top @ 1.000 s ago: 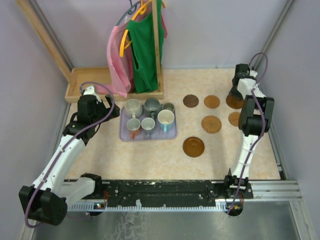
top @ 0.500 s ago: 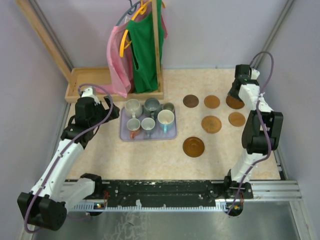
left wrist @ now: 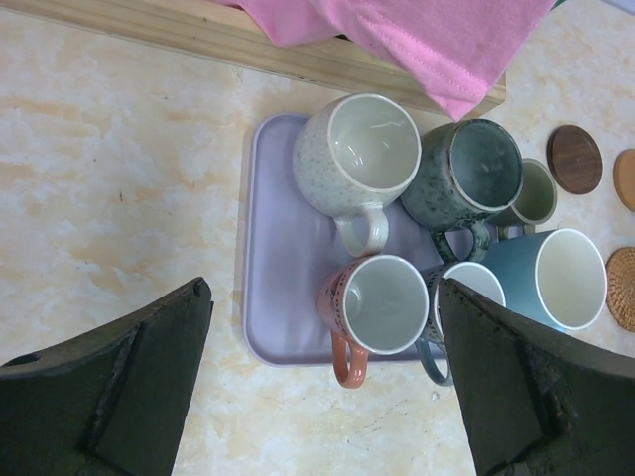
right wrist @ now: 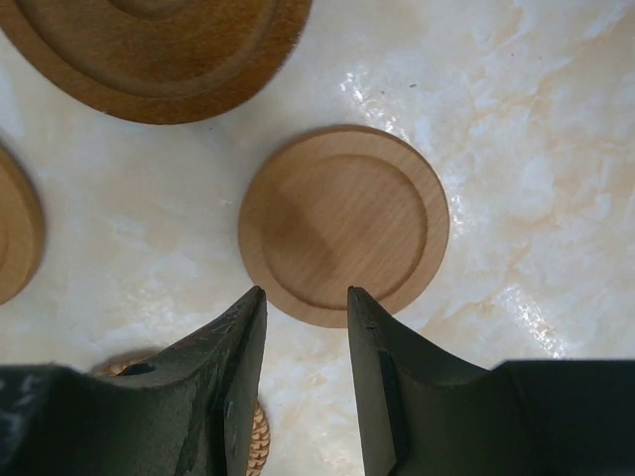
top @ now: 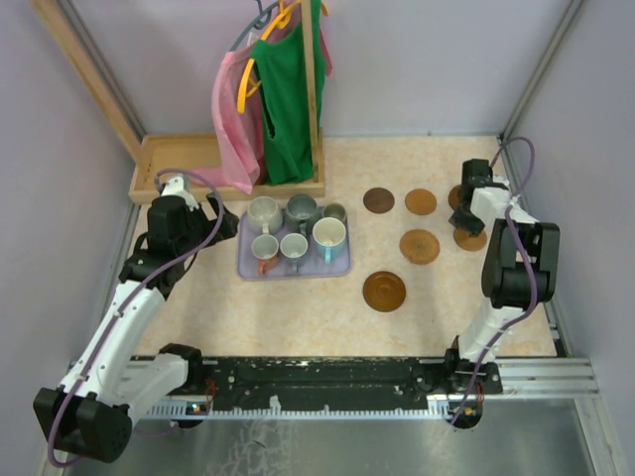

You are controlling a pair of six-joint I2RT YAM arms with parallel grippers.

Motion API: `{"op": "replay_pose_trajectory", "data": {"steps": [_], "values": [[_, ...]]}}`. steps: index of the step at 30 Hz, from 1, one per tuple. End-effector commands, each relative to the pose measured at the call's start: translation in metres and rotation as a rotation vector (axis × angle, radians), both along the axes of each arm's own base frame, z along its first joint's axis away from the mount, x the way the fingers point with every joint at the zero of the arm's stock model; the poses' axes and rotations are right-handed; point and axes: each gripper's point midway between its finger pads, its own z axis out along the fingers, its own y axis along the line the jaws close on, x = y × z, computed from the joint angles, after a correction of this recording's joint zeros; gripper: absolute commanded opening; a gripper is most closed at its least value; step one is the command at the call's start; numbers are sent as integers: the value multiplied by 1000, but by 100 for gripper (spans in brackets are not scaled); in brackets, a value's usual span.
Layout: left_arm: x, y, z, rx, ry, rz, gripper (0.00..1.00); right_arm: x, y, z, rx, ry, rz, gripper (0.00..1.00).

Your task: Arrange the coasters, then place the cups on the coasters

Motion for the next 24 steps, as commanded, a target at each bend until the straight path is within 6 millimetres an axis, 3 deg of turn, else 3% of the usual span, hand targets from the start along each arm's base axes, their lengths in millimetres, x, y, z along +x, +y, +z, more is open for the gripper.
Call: {"op": "replay_pose_trajectory", "data": {"steps": [1,24], "values": [[-5,-4,2,-18,-7,-18,100,-1,-14,20,-23,-81,-58,39],[-5,-6,-5,-30,6,-22,100,-23,-17,-13,-5,-14,-61,39]]}}
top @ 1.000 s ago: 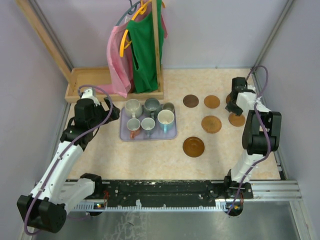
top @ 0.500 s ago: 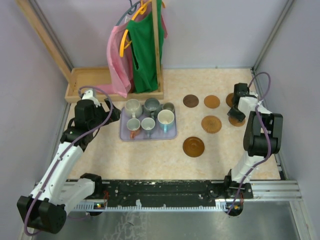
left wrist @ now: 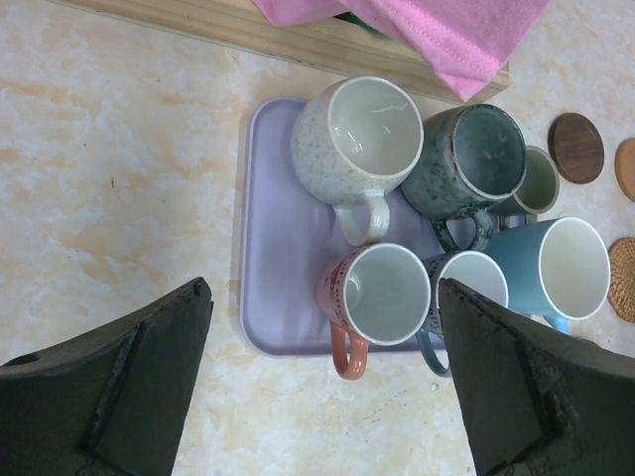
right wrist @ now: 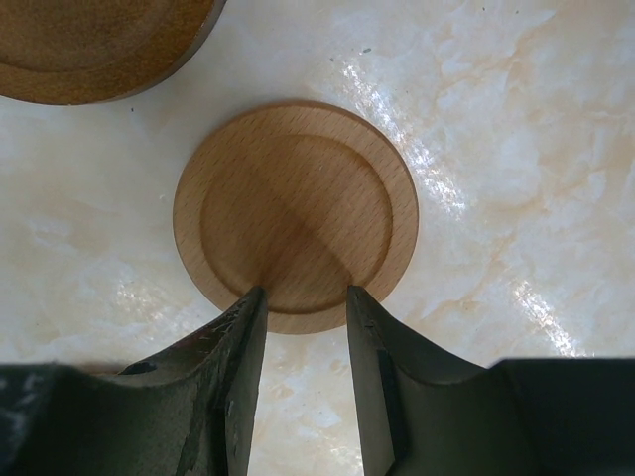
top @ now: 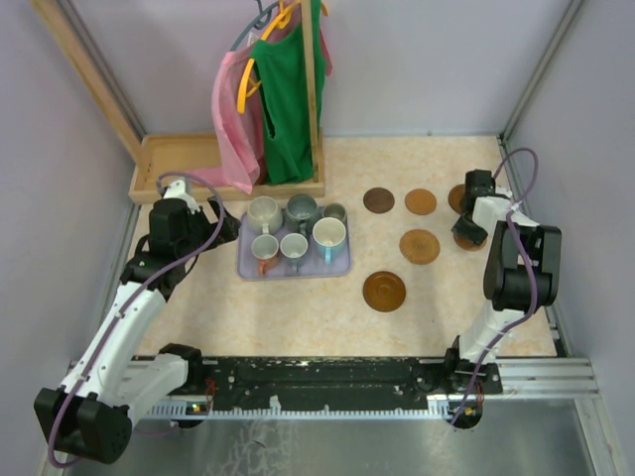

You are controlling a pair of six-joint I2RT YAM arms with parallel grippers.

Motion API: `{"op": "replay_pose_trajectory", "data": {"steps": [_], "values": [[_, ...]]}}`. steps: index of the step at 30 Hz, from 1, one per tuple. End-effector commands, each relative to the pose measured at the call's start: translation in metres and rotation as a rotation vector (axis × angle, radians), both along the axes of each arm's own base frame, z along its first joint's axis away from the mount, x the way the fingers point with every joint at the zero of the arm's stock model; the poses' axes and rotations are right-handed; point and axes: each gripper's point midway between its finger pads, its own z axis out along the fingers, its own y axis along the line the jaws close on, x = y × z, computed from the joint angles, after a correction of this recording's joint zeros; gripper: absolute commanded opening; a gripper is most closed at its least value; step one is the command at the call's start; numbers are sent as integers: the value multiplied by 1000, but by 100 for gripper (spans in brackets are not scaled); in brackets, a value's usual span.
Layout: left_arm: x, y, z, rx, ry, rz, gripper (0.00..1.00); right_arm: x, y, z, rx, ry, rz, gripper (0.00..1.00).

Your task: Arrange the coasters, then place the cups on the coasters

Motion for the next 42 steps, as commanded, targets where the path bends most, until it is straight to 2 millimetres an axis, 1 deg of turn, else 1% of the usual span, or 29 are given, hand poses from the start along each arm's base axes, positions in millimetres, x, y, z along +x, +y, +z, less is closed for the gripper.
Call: {"op": "replay_pose_trajectory", "data": {"steps": [1,10,16,21,24,30,36,42], "values": [[-1,-3,3,-14,-12,-11,100,-1,-5,9,-7,-31,-17,39],[-1,-3,4,-16,-18,-5,100,-10,-2,13,6,-18,-9,39],[-2,-4,4,-28,-16,-8,100,-20,-1,12,6,-6,-19,39],[-3,-5,4,-33,-14,-10,100,-27,-6,11,-18,11,-42,39],[-4,-5,5,-35,-17,-11,100,-29,-13,12,-44,15,-62,39],[-5,-3,9,-29,-25,-9,100,-26,-23,7,-52,21,-106,39],[-7,-1,10,-21,-29,-3,100,-19,-36,8,-57,21,-139,39],[-7,-1,9,-18,-30,-1,100,-21,-37,1,-42,39,-138,39]]}}
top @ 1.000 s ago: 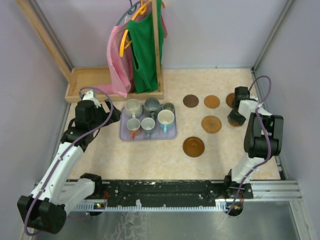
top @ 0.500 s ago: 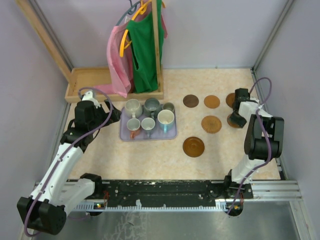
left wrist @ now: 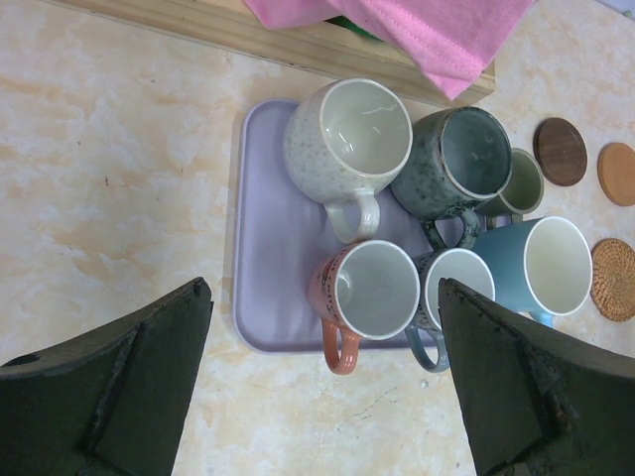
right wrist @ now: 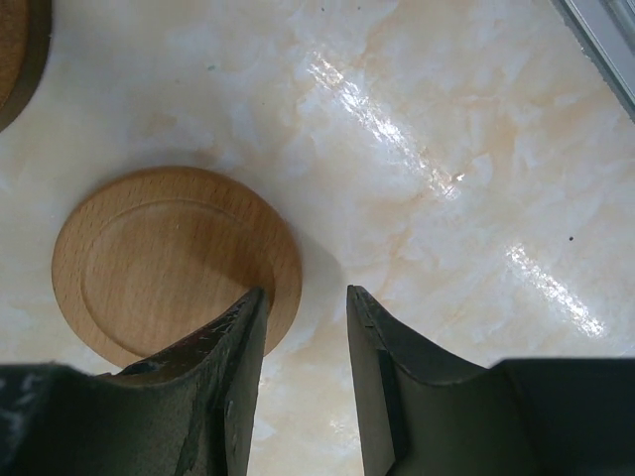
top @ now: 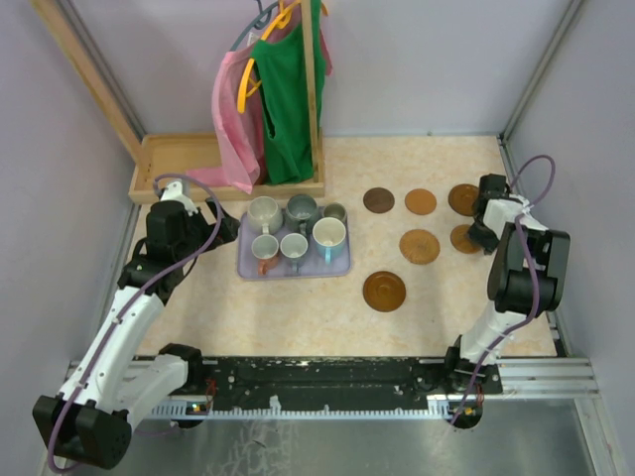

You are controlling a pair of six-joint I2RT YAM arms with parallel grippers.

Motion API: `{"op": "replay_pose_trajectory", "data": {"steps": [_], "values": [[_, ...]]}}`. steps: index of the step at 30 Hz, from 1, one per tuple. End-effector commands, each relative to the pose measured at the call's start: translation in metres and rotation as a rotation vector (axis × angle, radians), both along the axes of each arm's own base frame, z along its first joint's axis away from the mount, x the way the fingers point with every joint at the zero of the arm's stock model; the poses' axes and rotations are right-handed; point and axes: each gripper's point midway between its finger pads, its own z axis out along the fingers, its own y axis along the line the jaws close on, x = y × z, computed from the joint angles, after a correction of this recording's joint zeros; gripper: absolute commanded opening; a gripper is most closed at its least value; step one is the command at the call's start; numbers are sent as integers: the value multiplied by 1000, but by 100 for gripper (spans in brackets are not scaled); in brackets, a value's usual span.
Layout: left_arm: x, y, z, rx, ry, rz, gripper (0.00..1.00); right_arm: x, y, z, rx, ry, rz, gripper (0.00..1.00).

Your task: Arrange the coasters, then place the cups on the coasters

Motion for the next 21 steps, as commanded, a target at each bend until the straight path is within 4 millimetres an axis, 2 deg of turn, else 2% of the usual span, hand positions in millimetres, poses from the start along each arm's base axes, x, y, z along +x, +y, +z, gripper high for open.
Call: {"op": "replay_pose_trajectory", "data": {"steps": [1,5,9,21], "values": [[-1,0,4,4,-16,-1,100,4,-7,3,-19,-7,-25,39],[0,0,3,4,-14,0,100,9,-7,17,-25,-55,-18,38],[1,-1,1,-2,-9,-3,100,20,2,32,14,-138,20,38],[2,-3,-3,-9,1,-8,100,40,21,38,67,-191,85,39]]}}
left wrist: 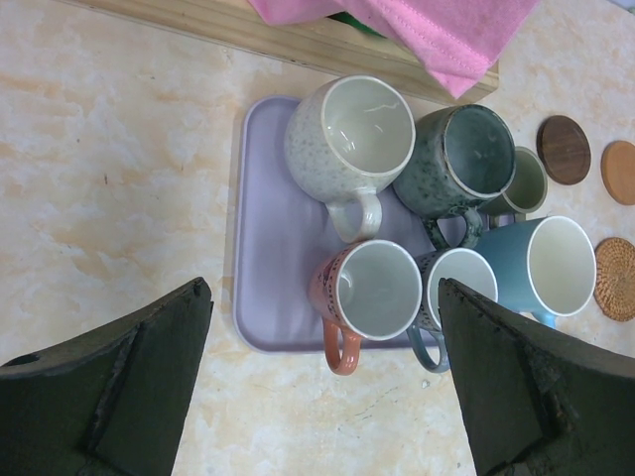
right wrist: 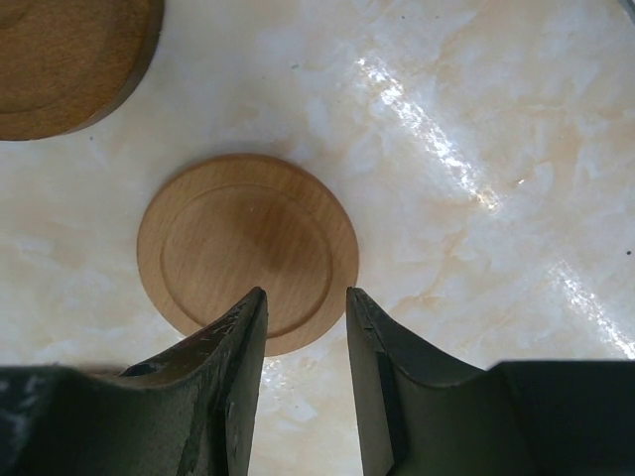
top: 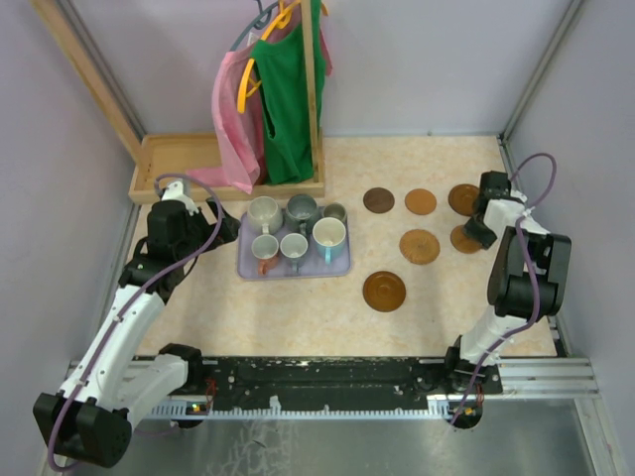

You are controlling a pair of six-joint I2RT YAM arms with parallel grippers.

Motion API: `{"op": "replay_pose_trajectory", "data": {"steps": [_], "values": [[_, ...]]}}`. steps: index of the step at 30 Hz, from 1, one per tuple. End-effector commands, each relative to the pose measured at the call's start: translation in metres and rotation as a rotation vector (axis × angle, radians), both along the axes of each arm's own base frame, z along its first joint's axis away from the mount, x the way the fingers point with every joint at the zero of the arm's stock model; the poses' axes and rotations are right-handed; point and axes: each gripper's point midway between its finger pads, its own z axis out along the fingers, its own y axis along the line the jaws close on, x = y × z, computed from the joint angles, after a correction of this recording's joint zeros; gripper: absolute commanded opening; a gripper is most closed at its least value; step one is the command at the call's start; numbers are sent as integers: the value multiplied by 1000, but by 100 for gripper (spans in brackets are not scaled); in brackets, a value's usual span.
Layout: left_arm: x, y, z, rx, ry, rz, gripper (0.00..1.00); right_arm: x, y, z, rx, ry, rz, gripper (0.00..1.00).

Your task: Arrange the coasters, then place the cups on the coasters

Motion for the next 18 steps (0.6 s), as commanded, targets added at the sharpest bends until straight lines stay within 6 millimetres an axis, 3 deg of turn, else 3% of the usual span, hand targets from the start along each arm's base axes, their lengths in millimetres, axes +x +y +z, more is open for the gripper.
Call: {"op": "replay_pose_trajectory", "data": {"steps": [1,18], "values": [[1,-3,0,-10,-7,-6,100,27,8,25,10,-111,43,39],[1,0,0,2,-11,2,100,9,3,-12,16,-35,15,39]]}}
